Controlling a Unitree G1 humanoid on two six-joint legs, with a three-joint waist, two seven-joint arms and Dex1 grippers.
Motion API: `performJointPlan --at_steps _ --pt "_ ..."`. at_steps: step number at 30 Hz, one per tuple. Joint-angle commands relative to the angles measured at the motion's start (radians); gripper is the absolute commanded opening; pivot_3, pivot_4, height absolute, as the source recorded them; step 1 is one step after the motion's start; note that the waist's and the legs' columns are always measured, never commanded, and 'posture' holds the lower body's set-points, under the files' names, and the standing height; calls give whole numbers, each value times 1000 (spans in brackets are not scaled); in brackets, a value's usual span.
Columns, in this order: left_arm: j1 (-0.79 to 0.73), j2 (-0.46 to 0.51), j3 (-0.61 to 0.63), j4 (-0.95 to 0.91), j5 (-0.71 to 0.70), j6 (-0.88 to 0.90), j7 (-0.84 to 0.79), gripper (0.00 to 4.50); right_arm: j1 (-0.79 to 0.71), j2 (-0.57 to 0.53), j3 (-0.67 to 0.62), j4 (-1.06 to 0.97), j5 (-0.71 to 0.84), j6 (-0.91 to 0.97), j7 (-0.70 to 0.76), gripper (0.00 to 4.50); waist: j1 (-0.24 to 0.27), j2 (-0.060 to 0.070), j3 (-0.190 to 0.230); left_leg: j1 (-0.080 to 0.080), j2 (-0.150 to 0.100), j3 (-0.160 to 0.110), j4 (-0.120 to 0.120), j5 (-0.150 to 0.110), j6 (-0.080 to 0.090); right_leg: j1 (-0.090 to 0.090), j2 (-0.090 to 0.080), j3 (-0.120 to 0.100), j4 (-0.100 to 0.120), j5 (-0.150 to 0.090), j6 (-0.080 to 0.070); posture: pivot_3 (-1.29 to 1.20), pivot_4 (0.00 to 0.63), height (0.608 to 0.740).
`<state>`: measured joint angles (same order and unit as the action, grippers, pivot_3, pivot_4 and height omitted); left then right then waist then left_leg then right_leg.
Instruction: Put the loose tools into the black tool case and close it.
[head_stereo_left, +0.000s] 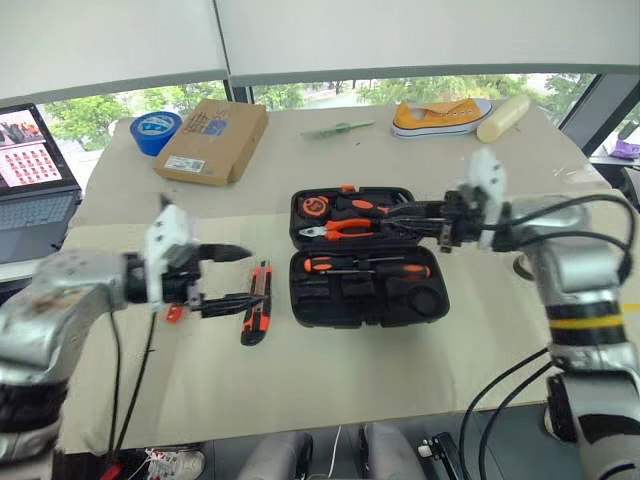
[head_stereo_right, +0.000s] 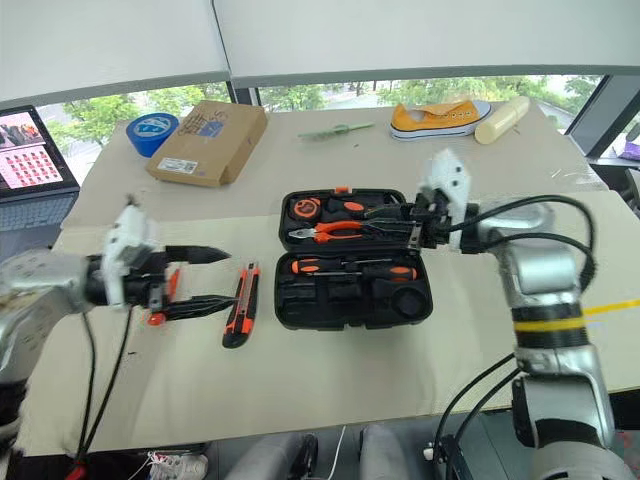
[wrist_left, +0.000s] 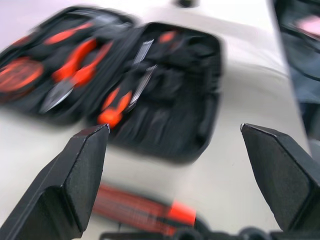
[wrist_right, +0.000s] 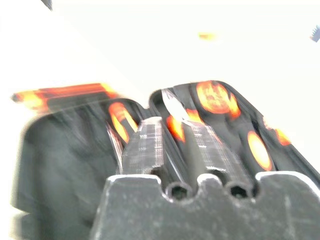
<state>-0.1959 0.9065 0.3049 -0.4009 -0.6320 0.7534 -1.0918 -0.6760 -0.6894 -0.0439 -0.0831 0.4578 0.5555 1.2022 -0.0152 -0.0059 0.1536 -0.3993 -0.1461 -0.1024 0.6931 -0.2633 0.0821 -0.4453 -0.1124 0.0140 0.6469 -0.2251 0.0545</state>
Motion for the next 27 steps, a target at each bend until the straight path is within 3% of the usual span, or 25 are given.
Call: performJointPlan --at_steps 1,7,10,13,17,20,27 --pt "162 6 206 -103 -17 52 69 4500 35 -17 -45 -190 143 118 -22 2525 0 0 0 0 1 0 0 0 0 0 1 0 -2 0 0 0 150 735" --pt "636 -64 493 -114 128 -38 45 4500 48 -11 -35 -280 221 177 -75 4475 4 0 0 2 4 3 -1 -1 -1 5 2 1 -8 1 -5 0 150 735" --pt "757 -73 540 -91 202 -65 72 4500 49 -25 -19 -279 221 167 -65 4475 19 0 1 3 5 2 -3 -7 -7 5 2 0 -18 1 -8 0 150 735" --pt "778 -39 534 -68 237 43 148 4500 47 -28 -2 -263 203 147 -56 4475 41 0 1 7 4 2 -2 -8 -8 7 1 0 -19 1 -8 0 150 735" --pt "520 80 421 -50 110 346 223 4500 72 -30 19 -285 178 121 -65 4475 66 -1 0 9 4 2 -2 -9 -8 9 2 0 -18 1 -8 0 150 735" --pt "277 145 250 7 91 508 295 4500 96 -32 26 -314 176 113 -81 4475 70 -3 0 9 4 0 -1 -8 -10 9 6 -2 -15 2 -10 0 150 735" --pt "-181 181 -149 176 125 636 360 4500 171 -24 11 -378 180 114 -164 4475 24 -4 0 8 4 3 -2 -5 -5 6 2 -2 -1 3 -9 0 150 735"
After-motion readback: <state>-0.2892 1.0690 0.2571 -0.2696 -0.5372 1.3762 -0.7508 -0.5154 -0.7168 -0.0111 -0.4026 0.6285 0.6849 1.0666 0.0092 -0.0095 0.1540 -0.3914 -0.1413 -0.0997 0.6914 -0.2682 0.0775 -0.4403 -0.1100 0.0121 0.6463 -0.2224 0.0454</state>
